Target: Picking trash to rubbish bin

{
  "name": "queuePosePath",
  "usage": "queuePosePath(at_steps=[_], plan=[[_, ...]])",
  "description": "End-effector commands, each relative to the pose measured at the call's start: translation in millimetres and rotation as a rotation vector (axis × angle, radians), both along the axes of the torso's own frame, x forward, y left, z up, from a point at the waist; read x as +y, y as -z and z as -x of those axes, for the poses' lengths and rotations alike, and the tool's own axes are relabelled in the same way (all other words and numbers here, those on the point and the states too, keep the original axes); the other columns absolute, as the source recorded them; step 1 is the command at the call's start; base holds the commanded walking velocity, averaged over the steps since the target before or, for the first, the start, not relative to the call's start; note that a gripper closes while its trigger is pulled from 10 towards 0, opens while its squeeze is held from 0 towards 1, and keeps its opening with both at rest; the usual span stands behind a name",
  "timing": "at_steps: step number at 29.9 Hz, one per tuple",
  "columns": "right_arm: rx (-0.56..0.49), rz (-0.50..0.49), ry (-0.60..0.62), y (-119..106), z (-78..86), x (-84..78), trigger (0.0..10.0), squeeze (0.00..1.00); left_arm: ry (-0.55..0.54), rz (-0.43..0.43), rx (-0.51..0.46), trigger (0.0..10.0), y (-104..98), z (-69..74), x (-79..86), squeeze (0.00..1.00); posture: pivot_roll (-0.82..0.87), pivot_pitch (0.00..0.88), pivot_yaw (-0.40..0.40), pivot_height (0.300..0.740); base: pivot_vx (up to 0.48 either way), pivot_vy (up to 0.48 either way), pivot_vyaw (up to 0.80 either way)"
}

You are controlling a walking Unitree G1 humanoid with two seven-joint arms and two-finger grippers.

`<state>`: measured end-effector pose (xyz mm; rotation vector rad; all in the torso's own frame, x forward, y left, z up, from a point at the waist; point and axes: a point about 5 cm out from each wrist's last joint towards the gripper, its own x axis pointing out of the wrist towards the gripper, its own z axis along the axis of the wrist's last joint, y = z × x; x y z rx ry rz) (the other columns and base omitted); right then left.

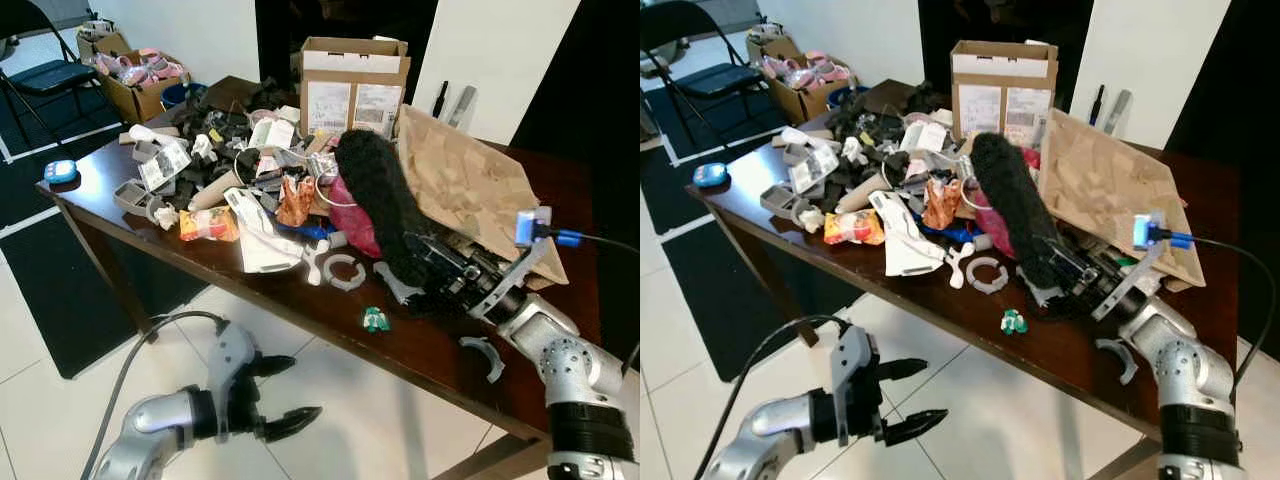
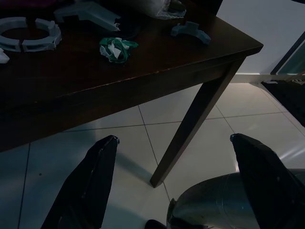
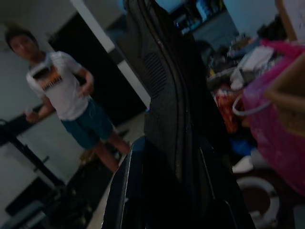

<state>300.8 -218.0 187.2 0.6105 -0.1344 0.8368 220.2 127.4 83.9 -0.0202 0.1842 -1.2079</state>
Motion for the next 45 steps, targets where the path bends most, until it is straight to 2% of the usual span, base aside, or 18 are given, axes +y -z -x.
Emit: queuePosePath(at_steps=[1, 5, 6, 7, 8, 9, 10, 12, 13, 16, 19, 28, 32, 34, 35, 37, 40, 45], plan=[[-0.104, -0.081, 0.031, -19.3, 1.5, -7.5, 0.0, 0.0, 0.008, -0.012, 0.0, 10.0, -0.8, 1.9, 1.9, 0.0, 0.01, 0.103, -0.015, 0.74, 0.0, 0.0, 0.0], [-0.137, -0.157, 0.068, -26.4, 1.6, -15.8, 0.0, 0.0, 0.005, -0.012, 0.0, 10.0, -0.8, 1.6, 2.2, 0.0, 0.01, 0.102, -0.013, 0.74, 0.0, 0.0, 0.0], [-0.16, -0.225, 0.161, -32.1, -1.6, -29.4, 0.9, 0.0, 0.003, -0.013, -0.002, 10.0, -1.2, 1.0, 2.9, 0.0, 0.02, 0.102, -0.011, 0.74, 0.0, 0.0, 0.0], [-0.16, -0.225, 0.161, -32.1, -1.6, -29.4, 0.9, 0.0, 0.003, -0.013, -0.002, 10.0, -1.2, 1.0, 2.9, 0.0, 0.02, 0.102, -0.011, 0.74, 0.0, 0.0, 0.0], [-0.153, -0.245, 0.233, -32.7, -5.2, -38.2, 5.5, 0.0, 0.003, -0.012, -0.003, 10.0, -1.7, 0.8, 3.3, 0.0, 0.02, 0.102, -0.011, 0.74, 0.0, 0.0, 0.0], [-0.145, -0.254, 0.279, -32.5, -7.5, -43.5, 5.5, 0.0, 0.003, -0.012, -0.004, 10.0, -2.1, 0.6, 3.5, 0.0, 0.02, 0.102, -0.011, 0.74, 0.0, 0.0, 0.0], [-0.134, -0.268, 0.334, -32.1, -10.1, -50.6, 9.3, 0.0, 0.003, -0.012, -0.005, 10.0, -2.3, 0.4, 3.7, 0.0, 0.02, 0.102, -0.011, 0.74, 0.0, 0.0, 0.0], [-0.111, -0.28, 0.423, -30.5, -14.0, -62.4, 10.0, 0.0, 0.003, -0.012, -0.006, 10.0, -2.6, 0.1, 3.8, 0.0, 0.02, 0.101, -0.01, 0.74, 0.0, 0.0, 0.0], [-0.111, -0.28, 0.423, -30.5, -14.0, -62.4, 10.0, 0.0, 0.003, -0.012, -0.006, 10.0, -2.6, 0.1, 3.8, 0.0, 0.02, 0.101, -0.01, 0.74, 0.0, 0.0, 0.0], [-0.035, -0.26, 0.725, -23.3, -19.2, -100.6, 10.0, 0.0, 0.001, -0.013, -0.008, 10.0, -3.0, -0.5, 3.9, 0.0, 0.02, 0.099, -0.012, 0.74, 0.0, 0.0, 0.0], [-0.008, -0.217, 0.85, -19.7, -17.5, -116.8, 10.0, 0.0, 0.0, -0.013, -0.01, 10.0, -3.3, -0.6, 4.1, 0.0, 0.02, 0.099, -0.012, 0.74, 0.0, 0.0, 0.0], [0.026, -0.16, 1.068, -15.1, -5.3, -154.5, 10.0, 0.0, -0.01, -0.001, -0.039, 10.0, -10.9, -5.6, 6.3, 0.0, 0.02, 0.087, -0.014, 0.74, 0.0, 0.0, 0.0], [0.037, -0.139, 1.096, -13.2, -4.6, -157.8, 10.0, 0.0, -0.009, 0.0, -0.042, 10.0, -11.6, -6.1, 6.2, 0.0, 0.02, 0.083, -0.013, 0.74, 0.0, 0.0, 0.0], [0.131, 0.01, 1.236, -0.4, 0.5, -169.7, 10.0, 0.0, -0.005, 0.0, -0.049, 10.0, -12.8, -7.3, 5.9, 0.0, 0.02, 0.081, -0.011, 0.74, 0.0, 0.0, 0.0], [0.131, 0.01, 1.236, -0.4, 0.5, -169.7, 10.0, 0.0, -0.005, 0.0, -0.049, 10.0, -12.8, -7.3, 5.9, 0.0, 0.02, 0.081, -0.011, 0.74, 0.0, 0.0, 0.0], [0.221, 0.137, 1.367, 13.6, 9.8, -182.3, 10.0, 0.0, -0.002, 0.0, -0.052, 10.0, -13.5, -7.6, 5.7, 0.0, 0.02, 0.084, -0.009, 0.74, 0.0, 0.0, 0.0], [0.298, 0.253, 1.451, 27.3, 20.6, -191.9, 10.0, 0.0, -0.002, 0.003, -0.053, 10.0, -14.2, -7.3, 5.7, 0.0, 0.02, 0.087, -0.008, 0.74, 0.0, 0.0, 0.0], [0.4, 0.283, 1.568, 44.8, 43.0, -208.3, 10.0, 0.0, -0.008, 0.003, -0.048, 10.0, -13.6, -6.4, 7.0, 0.0, 0.02, 0.092, -0.007, 0.74, 0.0, 0.0, 0.0]])
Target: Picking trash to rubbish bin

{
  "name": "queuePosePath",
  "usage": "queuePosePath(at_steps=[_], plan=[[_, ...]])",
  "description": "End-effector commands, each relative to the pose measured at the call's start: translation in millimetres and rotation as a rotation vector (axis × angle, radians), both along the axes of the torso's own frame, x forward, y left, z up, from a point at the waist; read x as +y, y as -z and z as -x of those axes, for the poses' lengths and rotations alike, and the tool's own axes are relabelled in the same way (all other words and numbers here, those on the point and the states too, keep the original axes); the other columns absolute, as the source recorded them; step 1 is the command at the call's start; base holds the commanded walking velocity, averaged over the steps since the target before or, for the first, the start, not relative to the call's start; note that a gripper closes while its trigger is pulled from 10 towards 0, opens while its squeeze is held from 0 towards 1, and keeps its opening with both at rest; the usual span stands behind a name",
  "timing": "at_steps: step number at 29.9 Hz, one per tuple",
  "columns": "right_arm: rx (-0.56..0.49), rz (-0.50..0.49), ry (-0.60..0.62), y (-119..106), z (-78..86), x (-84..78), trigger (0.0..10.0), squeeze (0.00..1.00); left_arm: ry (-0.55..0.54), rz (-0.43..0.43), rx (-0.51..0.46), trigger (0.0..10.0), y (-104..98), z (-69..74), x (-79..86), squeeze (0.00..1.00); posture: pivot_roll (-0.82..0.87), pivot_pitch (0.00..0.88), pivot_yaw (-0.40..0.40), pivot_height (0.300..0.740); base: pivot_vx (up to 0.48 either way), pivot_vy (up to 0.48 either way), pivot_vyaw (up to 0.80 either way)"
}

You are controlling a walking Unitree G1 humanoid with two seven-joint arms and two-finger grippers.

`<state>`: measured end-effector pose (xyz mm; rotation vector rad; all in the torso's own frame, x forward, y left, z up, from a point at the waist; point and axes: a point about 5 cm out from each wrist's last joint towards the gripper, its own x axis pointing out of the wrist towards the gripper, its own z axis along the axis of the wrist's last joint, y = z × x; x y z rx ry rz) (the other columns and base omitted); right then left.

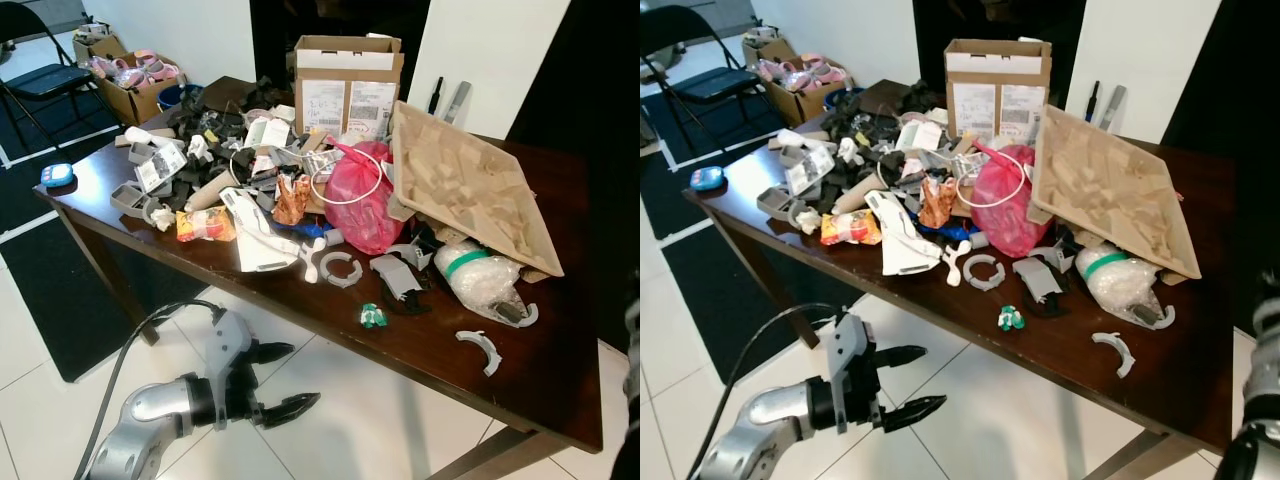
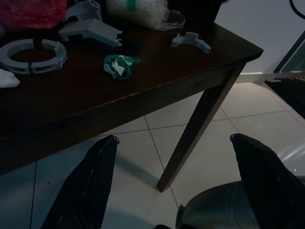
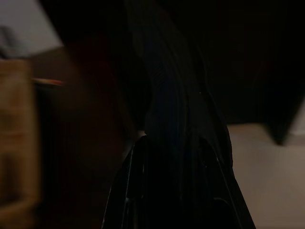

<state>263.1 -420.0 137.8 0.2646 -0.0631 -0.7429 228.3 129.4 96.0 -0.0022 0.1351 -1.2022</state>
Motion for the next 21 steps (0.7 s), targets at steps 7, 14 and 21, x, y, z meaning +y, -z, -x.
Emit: queuePosePath(at_steps=[7, 14, 21], plan=[[0.127, 0.039, 0.173, 17.4, 38.8, -24.6, 10.0, 0.0, -0.013, -0.013, 0.011, 10.0, 1.1, 3.3, 7.9, 0.0, 0.03, 0.094, -0.007, 0.74, 0.0, 0.0, 0.0], [0.275, 0.011, 0.256, 46.2, 70.4, -30.3, 10.0, 0.0, -0.01, -0.025, 0.034, 10.0, 7.9, 5.3, 8.0, 0.0, 0.02, 0.097, -0.004, 0.74, 0.0, 0.0, 0.0], [0.422, -0.051, 0.325, 79.6, 103.7, -27.5, 10.0, 0.0, -0.013, -0.04, 0.068, 10.0, 17.4, 7.9, 9.8, 0.0, 0.02, 0.097, -0.004, 0.74, 0.0, 0.0, 0.0]])
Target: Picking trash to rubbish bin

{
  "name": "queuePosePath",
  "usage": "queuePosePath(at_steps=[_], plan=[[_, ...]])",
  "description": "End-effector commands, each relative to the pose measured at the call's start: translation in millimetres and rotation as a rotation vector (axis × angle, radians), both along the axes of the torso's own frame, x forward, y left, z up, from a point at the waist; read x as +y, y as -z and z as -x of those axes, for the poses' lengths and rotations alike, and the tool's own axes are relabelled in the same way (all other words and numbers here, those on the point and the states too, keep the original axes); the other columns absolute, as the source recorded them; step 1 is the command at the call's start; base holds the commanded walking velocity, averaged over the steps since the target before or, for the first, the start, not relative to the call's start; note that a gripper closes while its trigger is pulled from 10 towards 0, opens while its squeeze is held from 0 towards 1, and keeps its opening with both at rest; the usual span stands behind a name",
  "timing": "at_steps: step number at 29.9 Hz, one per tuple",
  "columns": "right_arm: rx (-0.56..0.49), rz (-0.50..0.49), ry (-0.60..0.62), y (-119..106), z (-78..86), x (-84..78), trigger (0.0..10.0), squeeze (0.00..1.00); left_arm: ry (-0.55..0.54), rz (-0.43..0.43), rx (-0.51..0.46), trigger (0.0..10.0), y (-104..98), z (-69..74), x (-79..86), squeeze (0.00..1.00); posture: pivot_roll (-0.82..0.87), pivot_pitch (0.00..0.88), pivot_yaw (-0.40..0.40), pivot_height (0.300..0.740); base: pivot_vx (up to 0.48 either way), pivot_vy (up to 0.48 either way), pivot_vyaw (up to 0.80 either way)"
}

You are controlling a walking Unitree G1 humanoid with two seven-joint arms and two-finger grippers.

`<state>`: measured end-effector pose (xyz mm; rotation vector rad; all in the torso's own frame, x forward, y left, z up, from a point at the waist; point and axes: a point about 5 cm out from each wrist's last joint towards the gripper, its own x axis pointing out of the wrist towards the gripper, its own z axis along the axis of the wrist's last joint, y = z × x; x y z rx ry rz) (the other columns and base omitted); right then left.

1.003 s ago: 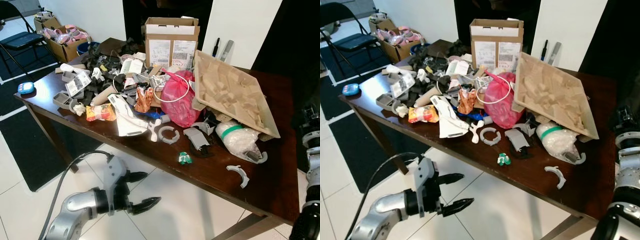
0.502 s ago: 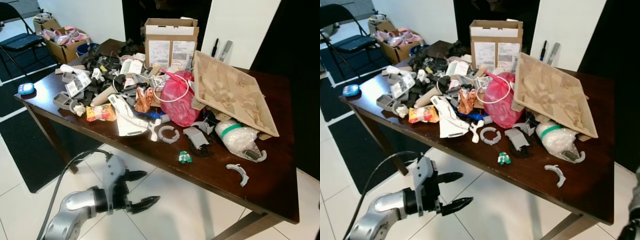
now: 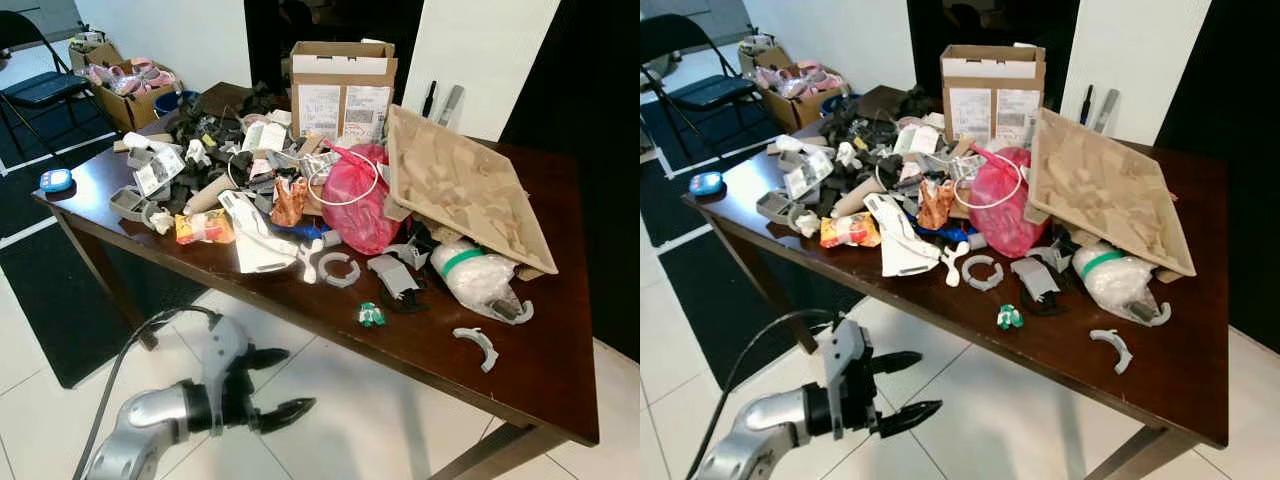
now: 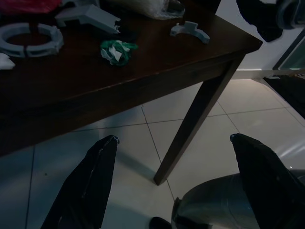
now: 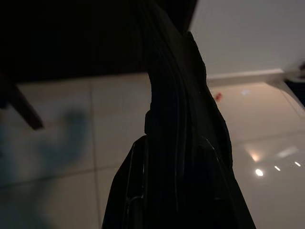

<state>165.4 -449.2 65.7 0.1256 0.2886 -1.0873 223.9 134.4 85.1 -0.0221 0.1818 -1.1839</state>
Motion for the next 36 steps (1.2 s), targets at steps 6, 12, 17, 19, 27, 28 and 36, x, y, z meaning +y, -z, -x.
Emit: queuePosePath(at_steps=[6, 12, 17, 19, 27, 28, 36], plan=[[0.106, -0.119, 0.066, 37.1, 30.7, 12.7, 10.0, 0.0, -0.029, -0.043, 0.081, 10.0, 22.1, 8.6, 11.6, 0.0, 0.02, 0.095, -0.005, 0.74, 0.0, 0.0, 0.0], [0.185, -0.206, 0.046, 66.3, 42.9, 34.8, 10.0, 0.0, -0.067, -0.065, 0.158, 10.0, 43.5, 16.3, 18.6, 0.0, 0.02, 0.096, -0.001, 0.74, 0.0, 0.0, 0.0], [0.257, -0.273, -0.007, 87.8, 44.6, 58.0, 10.0, 0.0, -0.139, -0.078, 0.245, 10.0, 67.0, 23.5, 28.4, 0.0, 0.03, 0.095, -0.003, 0.74, 0.0, 0.0, 0.0], [0.28, -0.296, -0.032, 95.5, 43.5, 68.2, 10.0, 0.0, -0.186, -0.094, 0.285, 10.0, 79.2, 28.0, 34.7, 0.0, 0.03, 0.094, -0.003, 0.74, 0.0, 0.0, 0.0], [0.344, -0.332, -0.129, 108.6, 33.7, 91.5, 10.0, 0.0, -0.324, -0.139, 0.435, 10.0, 115.4, 49.5, 51.1, 0.0, 0.03, 0.092, -0.007, 0.74, 0.0, 0.0, -0.37], [0.344, -0.332, -0.129, 108.6, 33.7, 91.5, 10.0, 0.0, -0.324, -0.139, 0.435, 10.0, 115.4, 49.5, 51.1, 0.0, 0.03, 0.092, -0.007, 0.74, 0.0, 0.0, -0.76], [0.382, -0.335, -0.191, 111.5, 25.5, 100.6, 10.0, 0.0, -0.438, -0.175, 0.526, 10.0, 136.7, 64.0, 61.5, 0.0, 0.03, 0.086, -0.015, 0.74, 0.0, 0.0, -0.76]])
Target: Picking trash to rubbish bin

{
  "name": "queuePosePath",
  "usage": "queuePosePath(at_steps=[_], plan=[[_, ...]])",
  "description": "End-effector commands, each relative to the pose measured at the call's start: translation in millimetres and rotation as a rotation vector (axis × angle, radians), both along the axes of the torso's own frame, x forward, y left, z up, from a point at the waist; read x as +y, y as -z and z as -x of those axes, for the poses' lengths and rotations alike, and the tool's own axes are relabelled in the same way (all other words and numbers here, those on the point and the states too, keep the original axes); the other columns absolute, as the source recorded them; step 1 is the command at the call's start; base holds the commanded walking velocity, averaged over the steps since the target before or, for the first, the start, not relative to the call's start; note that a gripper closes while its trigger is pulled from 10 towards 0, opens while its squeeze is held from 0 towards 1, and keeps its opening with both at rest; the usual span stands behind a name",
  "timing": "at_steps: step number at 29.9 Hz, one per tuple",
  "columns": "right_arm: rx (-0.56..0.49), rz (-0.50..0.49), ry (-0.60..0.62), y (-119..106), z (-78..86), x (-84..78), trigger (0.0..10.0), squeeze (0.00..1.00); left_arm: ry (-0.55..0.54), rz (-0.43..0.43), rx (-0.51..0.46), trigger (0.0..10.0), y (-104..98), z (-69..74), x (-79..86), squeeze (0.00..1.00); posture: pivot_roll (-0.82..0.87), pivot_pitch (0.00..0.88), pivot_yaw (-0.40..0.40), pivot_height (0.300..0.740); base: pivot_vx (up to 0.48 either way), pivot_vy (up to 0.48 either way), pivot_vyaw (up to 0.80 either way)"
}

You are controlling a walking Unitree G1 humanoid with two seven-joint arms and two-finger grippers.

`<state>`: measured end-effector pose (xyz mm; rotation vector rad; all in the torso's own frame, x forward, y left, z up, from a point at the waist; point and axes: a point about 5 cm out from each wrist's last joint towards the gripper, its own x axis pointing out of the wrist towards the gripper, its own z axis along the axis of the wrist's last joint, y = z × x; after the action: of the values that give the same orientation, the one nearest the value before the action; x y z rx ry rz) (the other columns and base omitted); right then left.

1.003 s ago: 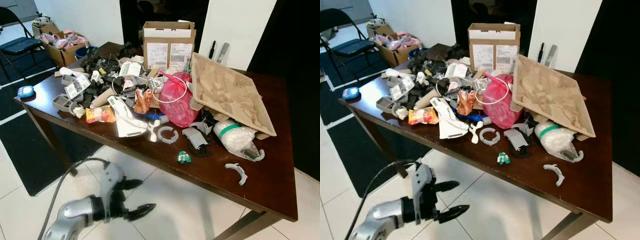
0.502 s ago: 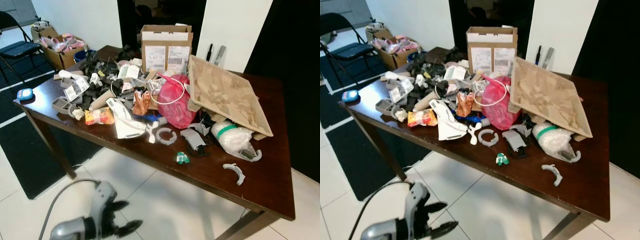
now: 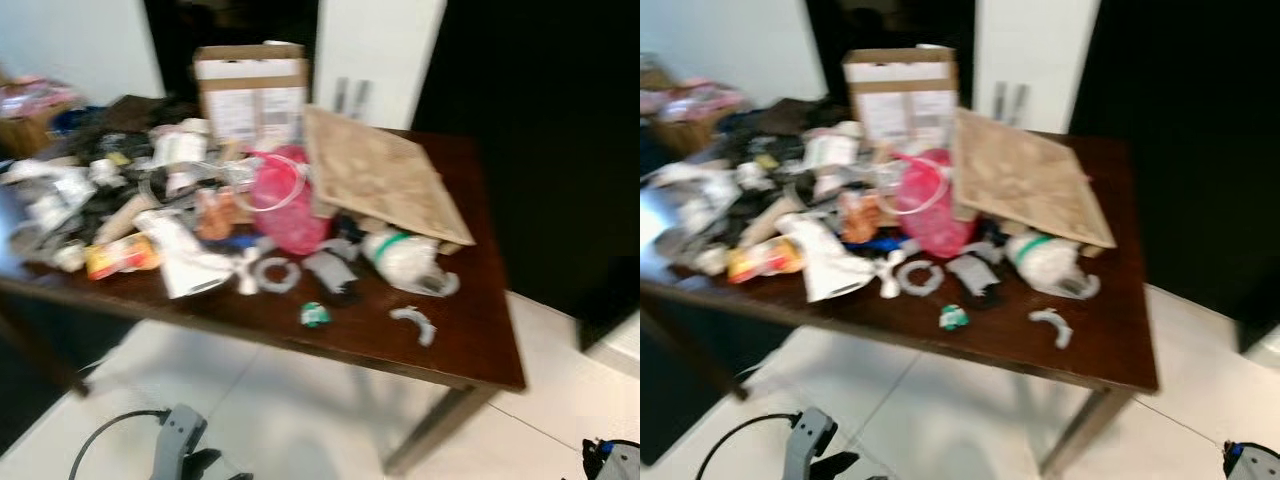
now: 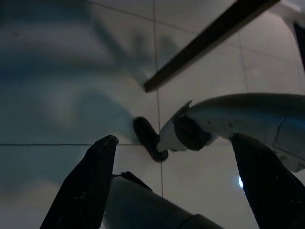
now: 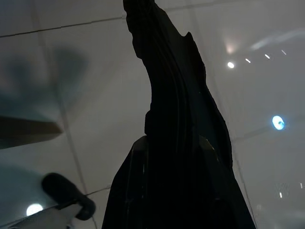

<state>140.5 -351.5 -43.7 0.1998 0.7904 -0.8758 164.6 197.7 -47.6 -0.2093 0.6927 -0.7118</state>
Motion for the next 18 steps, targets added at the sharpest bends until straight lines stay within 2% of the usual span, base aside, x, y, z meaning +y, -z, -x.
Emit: queuePosePath(at_steps=[1, 8, 9, 10, 13, 18], plan=[[0.026, -0.001, -0.031, 2.3, -0.8, 4.0, 10.0, 0.0, -0.03, -0.02, 0.03, 10.0, 7.3, 7.0, -0.4, 0.0, 0.03, 0.083, -0.016, 0.74, 0.0, 0.0, -0.76], [0.051, 0.0, -0.062, 3.4, -2.8, 6.7, 10.0, 0.0, -0.093, -0.066, 0.093, 10.0, 20.3, 18.6, 3.4, 0.0, 0.03, 0.077, -0.016, 0.74, 0.0, 0.0, -0.76], [0.068, -0.008, -0.08, 5.7, -1.9, 9.8, 10.0, 0.0, -0.136, -0.105, 0.133, 10.0, 26.9, 25.6, 6.5, 0.0, 0.02, 0.072, -0.016, 0.74, 0.0, 0.0, -0.76], [0.068, -0.008, -0.08, 5.7, -1.9, 9.8, 10.0, 0.0, -0.136, -0.105, 0.133, 10.0, 26.9, 25.6, 6.5, 0.0, 0.02, 0.072, -0.016, 0.74, 0.0, 0.0, -0.76], [0.122, -0.031, -0.151, 13.5, 0.5, 21.1, 10.0, 0.0, -0.183, -0.183, 0.214, 10.0, 37.8, 41.8, 10.7, 0.0, 0.02, 0.069, -0.014, 0.74, 0.0, 0.0, -0.76], [0.161, -0.044, -0.211, 18.9, 1.8, 30.1, 10.0, 0.0, -0.218, -0.195, 0.251, 10.0, 42.5, 50.4, 11.5, 0.0, 0.02, 0.071, -0.015, 0.74, 0.0, 0.0, -0.76]])
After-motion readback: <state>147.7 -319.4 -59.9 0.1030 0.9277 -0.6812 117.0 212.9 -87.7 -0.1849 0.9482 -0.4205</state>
